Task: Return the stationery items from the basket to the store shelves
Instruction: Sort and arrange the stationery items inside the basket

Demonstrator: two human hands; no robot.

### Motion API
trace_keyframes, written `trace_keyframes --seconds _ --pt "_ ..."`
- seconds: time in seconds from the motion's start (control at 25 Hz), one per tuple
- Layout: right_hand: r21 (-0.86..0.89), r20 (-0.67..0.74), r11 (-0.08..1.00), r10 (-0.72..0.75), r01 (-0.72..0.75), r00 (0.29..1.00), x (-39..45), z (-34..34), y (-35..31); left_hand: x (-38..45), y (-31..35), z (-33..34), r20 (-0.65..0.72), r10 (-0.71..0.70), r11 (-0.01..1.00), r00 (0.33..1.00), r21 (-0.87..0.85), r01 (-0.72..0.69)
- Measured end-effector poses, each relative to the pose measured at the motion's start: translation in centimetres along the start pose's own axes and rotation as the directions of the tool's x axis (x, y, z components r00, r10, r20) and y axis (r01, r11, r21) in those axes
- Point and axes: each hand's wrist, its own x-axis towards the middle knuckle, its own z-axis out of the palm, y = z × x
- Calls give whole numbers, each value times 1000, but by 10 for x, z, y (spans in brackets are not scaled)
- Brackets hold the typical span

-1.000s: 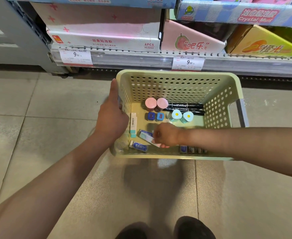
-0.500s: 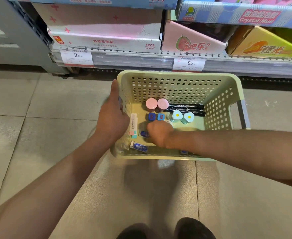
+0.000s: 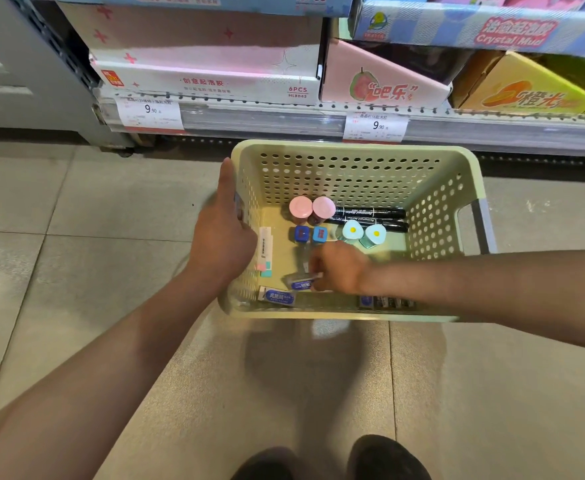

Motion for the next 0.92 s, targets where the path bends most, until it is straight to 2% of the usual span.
trace_keyframes --seconds 0.12,0.24,0.36,0.56,0.72,0.92 --pt "177 45 984 14 -22 999 -15 -11 19 1 -1 2 -4 15 1000 1000 18 -15" --pt "110 81 994 -1 -8 997 -26 -15 33 1 1 0 14 11 1000 1000 23 -11" --pt "134 27 991 19 -22 999 -27 -14 43 -2 3 -2 32 20 1000 999 13 -20" --pt "-11 -4 1000 -9 9 1000 -21 -4 49 -4 5 -3 33 23 1000 999 -21 -22" --pt "-237 -42 971 -54 43 998 -13 9 58 -3 4 -4 45 22 1000 999 -18 -21" --pt "-398 56 916 -32 52 998 -14 10 57 -3 4 -3 48 11 1000 999 -12 -10"
